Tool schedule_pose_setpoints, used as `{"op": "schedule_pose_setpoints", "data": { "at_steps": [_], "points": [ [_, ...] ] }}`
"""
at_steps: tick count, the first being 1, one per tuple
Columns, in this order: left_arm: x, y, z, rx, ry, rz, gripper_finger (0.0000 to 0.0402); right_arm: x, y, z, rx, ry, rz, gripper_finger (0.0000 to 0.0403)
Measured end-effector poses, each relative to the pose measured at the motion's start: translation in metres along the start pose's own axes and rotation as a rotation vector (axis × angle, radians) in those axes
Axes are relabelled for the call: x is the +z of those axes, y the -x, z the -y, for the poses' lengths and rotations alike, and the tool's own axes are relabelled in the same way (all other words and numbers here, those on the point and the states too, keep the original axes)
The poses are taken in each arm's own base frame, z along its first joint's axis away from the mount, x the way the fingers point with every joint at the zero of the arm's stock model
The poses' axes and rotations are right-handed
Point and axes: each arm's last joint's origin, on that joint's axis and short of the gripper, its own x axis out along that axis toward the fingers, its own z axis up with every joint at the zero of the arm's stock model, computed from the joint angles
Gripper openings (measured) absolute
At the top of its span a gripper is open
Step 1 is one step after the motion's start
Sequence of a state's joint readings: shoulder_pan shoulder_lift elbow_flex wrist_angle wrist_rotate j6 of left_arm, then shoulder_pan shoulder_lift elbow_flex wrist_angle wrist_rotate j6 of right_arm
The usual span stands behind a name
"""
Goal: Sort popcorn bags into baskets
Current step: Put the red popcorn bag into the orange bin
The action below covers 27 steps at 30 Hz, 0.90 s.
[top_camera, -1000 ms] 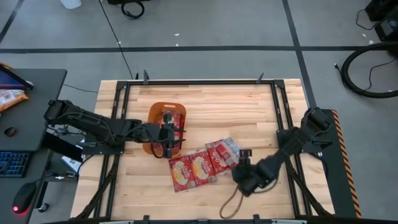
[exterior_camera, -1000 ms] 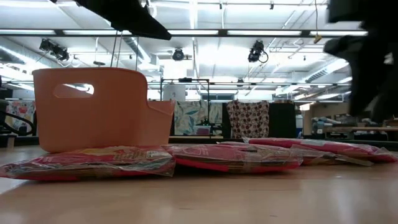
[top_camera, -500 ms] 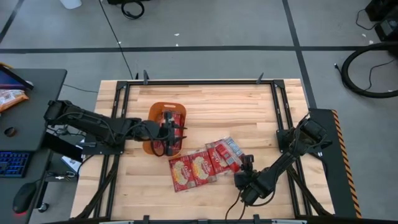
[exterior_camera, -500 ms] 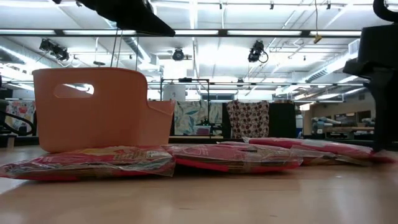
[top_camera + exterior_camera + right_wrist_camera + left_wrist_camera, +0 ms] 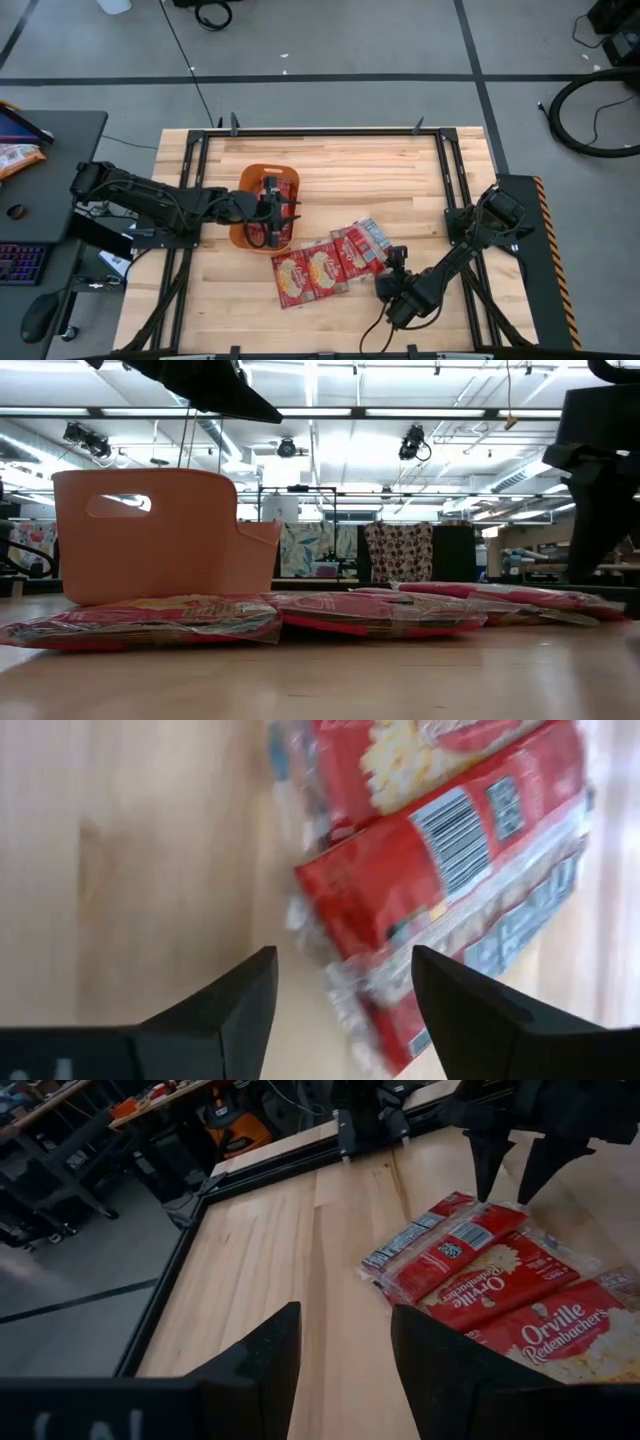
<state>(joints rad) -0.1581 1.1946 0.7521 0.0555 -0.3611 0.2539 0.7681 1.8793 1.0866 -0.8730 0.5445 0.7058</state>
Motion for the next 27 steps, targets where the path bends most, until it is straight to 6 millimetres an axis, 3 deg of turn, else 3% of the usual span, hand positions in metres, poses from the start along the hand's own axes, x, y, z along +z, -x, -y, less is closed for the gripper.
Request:
{"op": "schedule_pose_setpoints", "data": {
  "at_steps": [16, 21, 27],
  "points": [
    [0.000, 0.000, 0.000, -0.001, 0.006, 0.001, 0.0162, -0.013, -0.017, -0.001, -0.043, -0.016, 0.086, 0.0214],
    [0.000, 0.000, 0.000, -0.001, 0.007, 0.001, 0.0162, -0.015, -0.019, 0.000, -0.049, -0.009, 0.079, 0.0161],
    [0.002, 0.001, 0.002, -0.077, 0.005, 0.031, 0.0162, -0.013, -0.017, 0.000, -0.035, 0.030, 0.042, 0.0062]
  ]
}}
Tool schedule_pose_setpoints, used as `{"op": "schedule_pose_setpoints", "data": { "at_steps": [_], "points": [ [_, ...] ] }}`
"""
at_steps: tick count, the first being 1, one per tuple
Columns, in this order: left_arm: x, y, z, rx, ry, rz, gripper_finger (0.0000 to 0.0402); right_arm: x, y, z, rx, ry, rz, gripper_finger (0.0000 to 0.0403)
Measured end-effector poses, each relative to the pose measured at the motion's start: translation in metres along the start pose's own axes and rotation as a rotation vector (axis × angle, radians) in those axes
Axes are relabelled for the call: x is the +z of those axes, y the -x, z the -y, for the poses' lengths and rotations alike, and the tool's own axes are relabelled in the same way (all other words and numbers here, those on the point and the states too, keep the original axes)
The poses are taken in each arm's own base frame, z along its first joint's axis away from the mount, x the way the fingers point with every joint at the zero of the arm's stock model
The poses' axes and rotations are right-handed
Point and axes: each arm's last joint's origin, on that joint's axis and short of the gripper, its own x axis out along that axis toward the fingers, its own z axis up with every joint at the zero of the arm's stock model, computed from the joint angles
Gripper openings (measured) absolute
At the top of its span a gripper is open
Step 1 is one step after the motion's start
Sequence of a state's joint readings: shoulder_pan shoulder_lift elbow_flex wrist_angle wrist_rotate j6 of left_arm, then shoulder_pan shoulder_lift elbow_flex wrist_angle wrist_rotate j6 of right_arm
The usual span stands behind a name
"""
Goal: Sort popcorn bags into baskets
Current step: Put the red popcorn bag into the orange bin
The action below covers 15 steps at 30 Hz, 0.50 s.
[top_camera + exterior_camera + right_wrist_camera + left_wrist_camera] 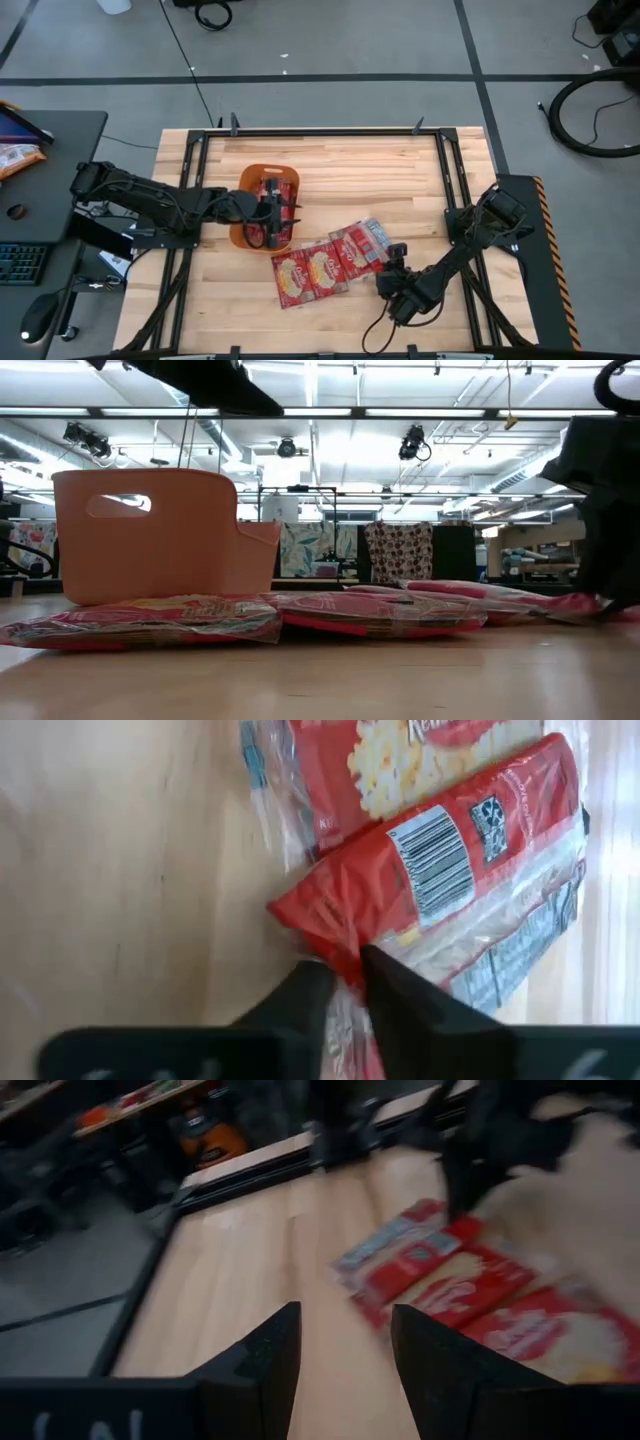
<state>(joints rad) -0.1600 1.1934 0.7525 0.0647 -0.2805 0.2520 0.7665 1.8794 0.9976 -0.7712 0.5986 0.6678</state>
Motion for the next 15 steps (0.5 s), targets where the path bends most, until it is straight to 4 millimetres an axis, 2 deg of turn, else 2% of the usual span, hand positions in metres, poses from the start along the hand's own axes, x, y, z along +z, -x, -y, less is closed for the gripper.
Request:
{"op": "schedule_pose_setpoints", "data": {
  "at_steps": [2, 4, 10, 15],
  "points": [
    [0.002, -0.001, 0.002, -0.072, -0.019, 0.041, 0.0162, 0.006, 0.007, 0.001, 0.015, 0.033, -0.021, 0.0028],
    [0.005, -0.005, 0.005, -0.138, -0.035, 0.090, 0.0162, 0.014, 0.016, 0.003, 0.012, 0.078, -0.039, 0.0009],
    [0.004, -0.030, 0.018, -0.173, -0.037, 0.174, 0.0168, 0.046, 0.043, 0.023, -0.038, 0.096, -0.054, 0.0013],
    [-0.005, -0.051, 0.032, -0.158, -0.046, 0.166, 0.0197, 0.069, 0.062, 0.042, -0.049, 0.081, -0.076, 0.0008]
  ]
}}
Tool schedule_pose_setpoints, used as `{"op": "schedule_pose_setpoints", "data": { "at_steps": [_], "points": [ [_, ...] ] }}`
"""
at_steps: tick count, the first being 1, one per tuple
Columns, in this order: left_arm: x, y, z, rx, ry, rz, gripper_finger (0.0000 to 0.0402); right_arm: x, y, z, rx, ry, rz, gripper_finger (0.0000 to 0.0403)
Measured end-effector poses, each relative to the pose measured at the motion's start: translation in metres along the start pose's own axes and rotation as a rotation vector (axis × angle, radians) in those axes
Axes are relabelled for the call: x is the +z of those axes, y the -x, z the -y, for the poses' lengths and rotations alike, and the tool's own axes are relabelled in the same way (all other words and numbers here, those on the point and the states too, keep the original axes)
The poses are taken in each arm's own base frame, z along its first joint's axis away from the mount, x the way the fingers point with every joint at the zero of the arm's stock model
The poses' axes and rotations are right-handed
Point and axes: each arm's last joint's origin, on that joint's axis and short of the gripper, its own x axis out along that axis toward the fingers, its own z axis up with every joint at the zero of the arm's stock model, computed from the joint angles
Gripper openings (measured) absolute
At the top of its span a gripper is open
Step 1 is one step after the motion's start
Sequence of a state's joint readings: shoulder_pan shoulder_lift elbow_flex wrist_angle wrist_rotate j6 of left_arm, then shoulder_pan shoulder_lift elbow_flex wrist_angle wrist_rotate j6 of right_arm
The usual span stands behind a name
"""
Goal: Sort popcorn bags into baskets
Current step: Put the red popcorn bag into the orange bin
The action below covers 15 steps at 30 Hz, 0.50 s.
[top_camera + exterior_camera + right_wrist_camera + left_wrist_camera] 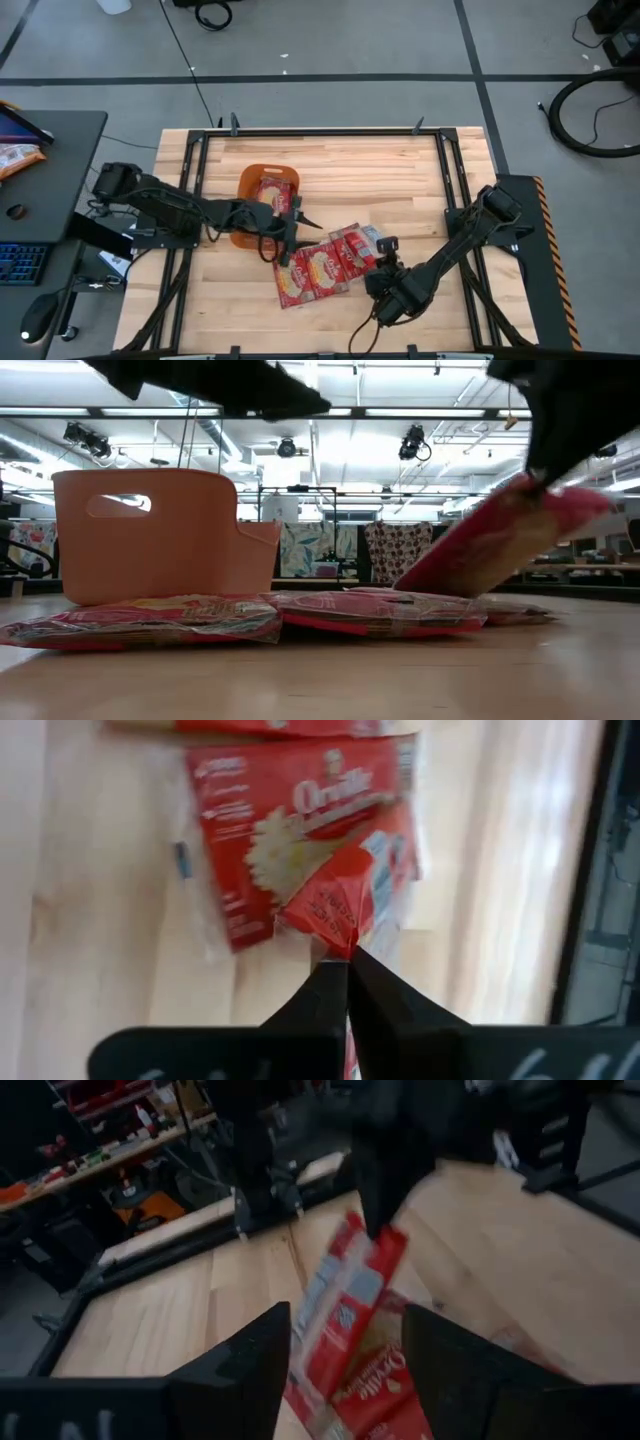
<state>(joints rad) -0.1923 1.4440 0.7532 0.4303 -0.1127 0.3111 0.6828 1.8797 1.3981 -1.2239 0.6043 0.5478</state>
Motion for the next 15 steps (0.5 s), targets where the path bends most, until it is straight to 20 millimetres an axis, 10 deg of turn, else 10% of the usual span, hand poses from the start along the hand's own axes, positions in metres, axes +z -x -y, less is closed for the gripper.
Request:
{"op": "schedule_pose_setpoints", "data": {
  "at_steps": [15],
  "points": [
    [-0.008, -0.018, 0.021, 0.033, 0.040, -0.032, 0.0263, 0.052, 0.030, 0.075, 0.006, -0.227, 0.056, 0.0006]
  ]
}}
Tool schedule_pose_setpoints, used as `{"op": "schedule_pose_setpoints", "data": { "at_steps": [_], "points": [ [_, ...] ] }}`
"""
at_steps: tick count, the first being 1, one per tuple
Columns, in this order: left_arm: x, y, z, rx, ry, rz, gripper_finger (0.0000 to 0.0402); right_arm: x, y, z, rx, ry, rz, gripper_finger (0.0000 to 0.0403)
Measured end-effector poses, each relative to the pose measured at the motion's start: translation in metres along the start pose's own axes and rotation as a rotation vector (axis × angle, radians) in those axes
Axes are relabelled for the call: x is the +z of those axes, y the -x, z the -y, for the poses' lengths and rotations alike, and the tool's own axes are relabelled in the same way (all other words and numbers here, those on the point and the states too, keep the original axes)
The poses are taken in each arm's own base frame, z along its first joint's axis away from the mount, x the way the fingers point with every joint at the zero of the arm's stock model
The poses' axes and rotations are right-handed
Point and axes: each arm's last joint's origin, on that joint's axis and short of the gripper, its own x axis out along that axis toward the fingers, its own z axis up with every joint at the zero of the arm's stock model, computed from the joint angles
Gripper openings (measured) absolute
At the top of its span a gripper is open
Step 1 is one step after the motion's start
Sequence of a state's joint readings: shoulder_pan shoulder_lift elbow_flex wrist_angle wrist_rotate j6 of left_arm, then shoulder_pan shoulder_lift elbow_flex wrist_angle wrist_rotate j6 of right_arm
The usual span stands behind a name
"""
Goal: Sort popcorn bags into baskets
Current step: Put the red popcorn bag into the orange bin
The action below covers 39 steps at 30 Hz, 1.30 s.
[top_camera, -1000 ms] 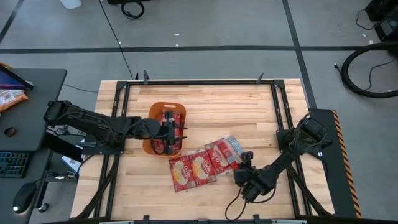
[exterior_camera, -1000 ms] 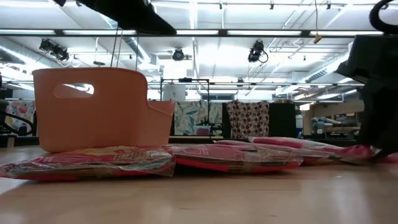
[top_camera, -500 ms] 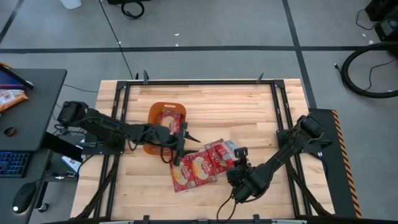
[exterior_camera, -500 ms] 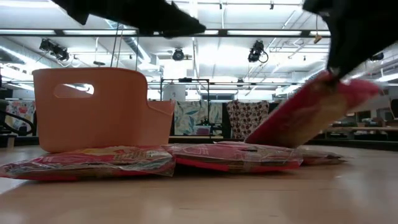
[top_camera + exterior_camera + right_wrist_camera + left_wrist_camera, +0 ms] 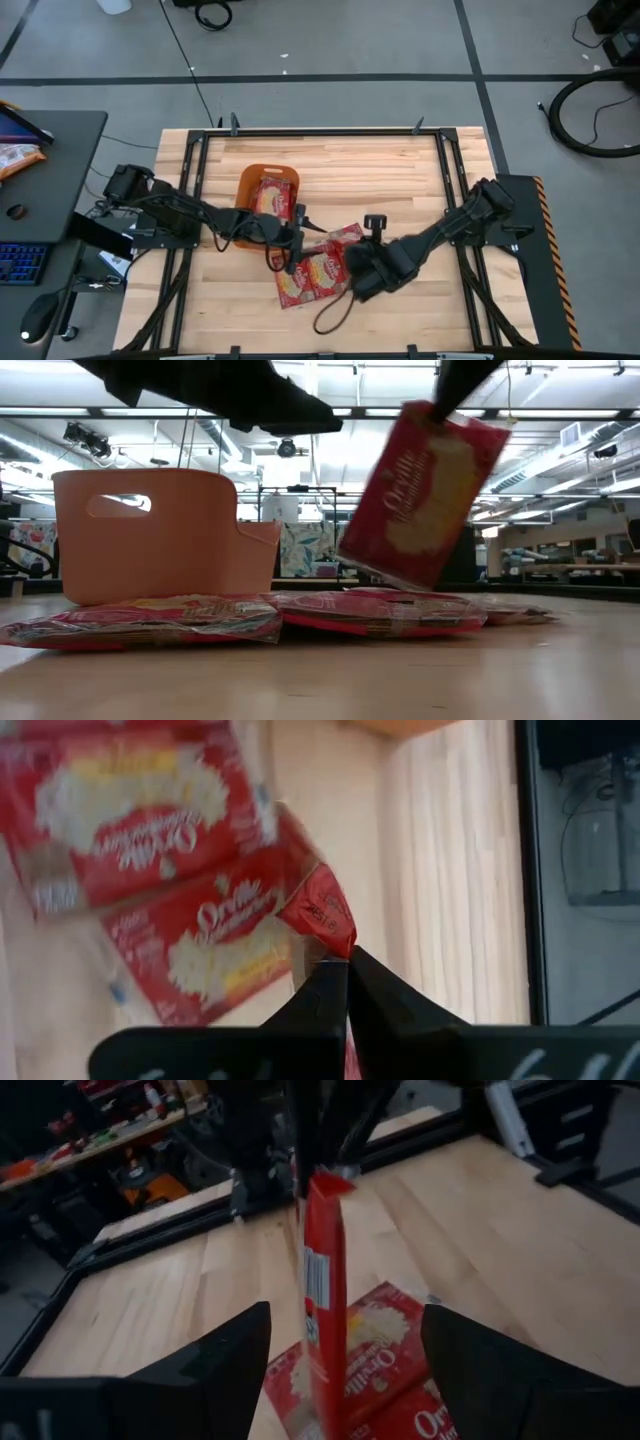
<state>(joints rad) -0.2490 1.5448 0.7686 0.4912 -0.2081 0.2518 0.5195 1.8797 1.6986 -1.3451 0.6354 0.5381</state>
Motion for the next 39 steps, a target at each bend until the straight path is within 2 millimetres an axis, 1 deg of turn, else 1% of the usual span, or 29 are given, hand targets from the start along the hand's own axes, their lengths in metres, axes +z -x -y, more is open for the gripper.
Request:
{"op": "schedule_pose_setpoints", "data": {
  "at_steps": [4, 8, 13, 17, 19, 21, 24, 29, 34, 39],
  "points": [
    [0.008, -0.001, 0.002, 0.020, 0.000, -0.011, 0.0263, 0.015, 0.005, 0.016, 0.019, -0.056, 0.023, 0.0006],
    [0.015, -0.002, 0.003, 0.040, 0.013, -0.018, 0.0263, 0.025, 0.009, 0.028, 0.056, -0.077, 0.042, 0.0006],
    [0.016, -0.002, -0.001, 0.140, 0.061, -0.036, 0.0263, 0.036, 0.016, 0.034, 0.089, -0.051, 0.102, 0.0006],
    [0.014, -0.002, 0.000, 0.145, 0.097, -0.056, 0.0261, 0.043, 0.024, 0.038, 0.109, -0.073, 0.154, 0.0006],
    [0.012, -0.002, 0.000, 0.147, 0.116, -0.079, 0.0252, 0.046, 0.029, 0.041, 0.107, -0.075, 0.179, 0.0006],
    [0.011, -0.002, 0.001, 0.154, 0.135, -0.092, 0.0234, 0.048, 0.033, 0.044, 0.090, -0.077, 0.202, 0.0007],
    [0.010, -0.002, 0.001, 0.155, 0.161, -0.100, 0.0195, 0.051, 0.039, 0.047, 0.081, -0.050, 0.226, 0.0009],
    [0.012, 0.000, 0.003, 0.147, 0.186, -0.090, 0.0113, 0.055, 0.041, 0.047, 0.084, 0.002, 0.265, 0.0017],
    [0.017, 0.009, 0.001, 0.143, 0.199, -0.101, 0.0030, 0.057, 0.040, 0.049, 0.063, 0.053, 0.279, 0.0035],
    [0.029, 0.029, -0.002, 0.130, 0.248, -0.102, 0.0026, 0.053, 0.046, 0.055, 0.023, 0.069, 0.288, 0.0075]
  ]
}}
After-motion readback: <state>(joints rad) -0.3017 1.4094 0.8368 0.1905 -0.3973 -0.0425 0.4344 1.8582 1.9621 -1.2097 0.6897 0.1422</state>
